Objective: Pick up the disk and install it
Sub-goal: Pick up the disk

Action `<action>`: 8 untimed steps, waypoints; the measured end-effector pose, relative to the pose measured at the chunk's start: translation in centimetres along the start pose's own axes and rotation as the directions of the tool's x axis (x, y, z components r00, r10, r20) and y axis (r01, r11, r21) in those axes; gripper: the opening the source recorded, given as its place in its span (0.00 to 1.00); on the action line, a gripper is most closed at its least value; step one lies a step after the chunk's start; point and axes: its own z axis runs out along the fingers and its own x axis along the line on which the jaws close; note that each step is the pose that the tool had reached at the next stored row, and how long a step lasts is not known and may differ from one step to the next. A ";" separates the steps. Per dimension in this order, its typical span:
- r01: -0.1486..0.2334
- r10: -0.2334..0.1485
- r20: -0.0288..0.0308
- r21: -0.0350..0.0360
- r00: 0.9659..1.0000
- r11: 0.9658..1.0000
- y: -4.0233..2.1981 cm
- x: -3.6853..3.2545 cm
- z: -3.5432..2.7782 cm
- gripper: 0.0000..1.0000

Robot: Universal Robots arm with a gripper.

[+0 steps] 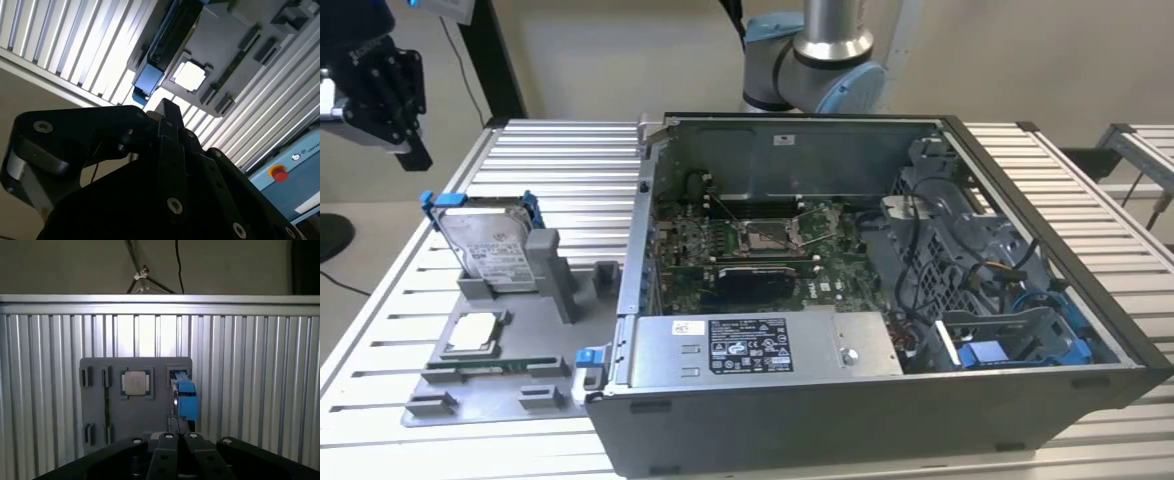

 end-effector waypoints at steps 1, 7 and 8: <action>0.014 -0.014 0.001 -0.001 1.000 1.000 0.00 0.00 0.02 0.00; 0.063 -0.063 0.007 -0.012 0.998 0.998 -0.14 -0.10 0.09 0.00; 0.066 -0.066 0.009 -0.014 0.998 0.998 -0.22 -0.14 0.10 0.00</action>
